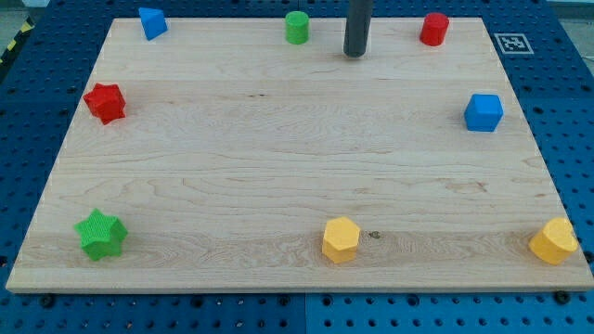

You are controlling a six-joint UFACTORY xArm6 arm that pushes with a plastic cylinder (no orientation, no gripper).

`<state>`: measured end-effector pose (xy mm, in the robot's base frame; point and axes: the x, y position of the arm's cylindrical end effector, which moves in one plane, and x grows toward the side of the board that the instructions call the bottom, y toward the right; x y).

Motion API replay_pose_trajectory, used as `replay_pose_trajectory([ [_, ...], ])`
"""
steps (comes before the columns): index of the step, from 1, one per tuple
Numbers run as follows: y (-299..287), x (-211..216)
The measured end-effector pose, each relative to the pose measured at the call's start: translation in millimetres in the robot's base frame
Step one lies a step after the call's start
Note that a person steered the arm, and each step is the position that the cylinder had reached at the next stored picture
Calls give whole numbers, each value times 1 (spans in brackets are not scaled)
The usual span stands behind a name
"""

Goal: Push the green circle towards blue cube

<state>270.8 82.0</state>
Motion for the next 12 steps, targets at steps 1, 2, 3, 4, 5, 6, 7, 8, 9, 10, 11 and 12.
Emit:
replay_pose_trajectory([
  [1,0,-1],
  [2,-21,7],
  [3,-72,31],
  [4,-128,13],
  [5,-160,-41],
  [6,-170,-70],
  [7,-144,-78],
  [8,-100,-78],
  [9,-73,-69],
  [10,-75,-59],
  [11,-89,-46],
  [12,-98,-28],
])
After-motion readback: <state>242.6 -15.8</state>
